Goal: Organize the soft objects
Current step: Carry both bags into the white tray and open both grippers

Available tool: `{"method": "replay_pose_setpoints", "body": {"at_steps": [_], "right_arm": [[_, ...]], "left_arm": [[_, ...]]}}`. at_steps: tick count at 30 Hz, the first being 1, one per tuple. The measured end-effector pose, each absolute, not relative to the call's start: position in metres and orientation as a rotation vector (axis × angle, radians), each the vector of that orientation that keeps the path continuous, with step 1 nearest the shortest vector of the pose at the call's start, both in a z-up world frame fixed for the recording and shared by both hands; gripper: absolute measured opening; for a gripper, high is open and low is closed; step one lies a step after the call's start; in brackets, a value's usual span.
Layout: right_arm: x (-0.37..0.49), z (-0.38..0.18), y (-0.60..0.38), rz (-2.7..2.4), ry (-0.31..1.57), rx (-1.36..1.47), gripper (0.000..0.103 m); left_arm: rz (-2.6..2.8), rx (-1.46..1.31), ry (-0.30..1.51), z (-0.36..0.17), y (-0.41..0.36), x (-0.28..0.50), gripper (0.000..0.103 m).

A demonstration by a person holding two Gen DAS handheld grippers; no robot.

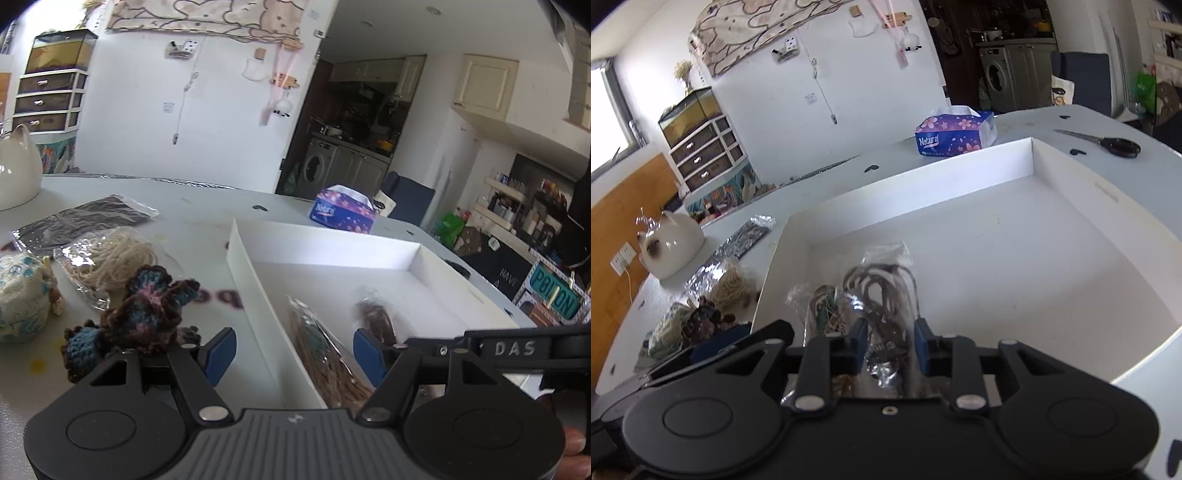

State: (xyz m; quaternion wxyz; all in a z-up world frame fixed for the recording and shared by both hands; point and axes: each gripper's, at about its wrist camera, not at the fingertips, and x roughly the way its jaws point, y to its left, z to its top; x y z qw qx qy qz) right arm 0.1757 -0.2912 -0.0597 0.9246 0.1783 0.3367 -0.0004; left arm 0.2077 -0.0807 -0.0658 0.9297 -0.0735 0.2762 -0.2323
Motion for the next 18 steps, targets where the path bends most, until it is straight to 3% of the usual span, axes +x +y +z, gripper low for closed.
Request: {"method": "replay_pose_setpoints", "body": {"at_steps": [7, 18], "right_arm": [[0.162, -0.049, -0.297, 0.001, 0.645, 0.338, 0.037], [0.140, -0.041, -0.308, -0.035, 0.608, 0.277, 0.054]], "left_arm": [[-0.492, -0.156, 0.574, -0.067, -0.080, 0.208, 0.071], [-0.510, -0.092, 0.588, -0.047, -0.086, 0.190, 0.071]]}}
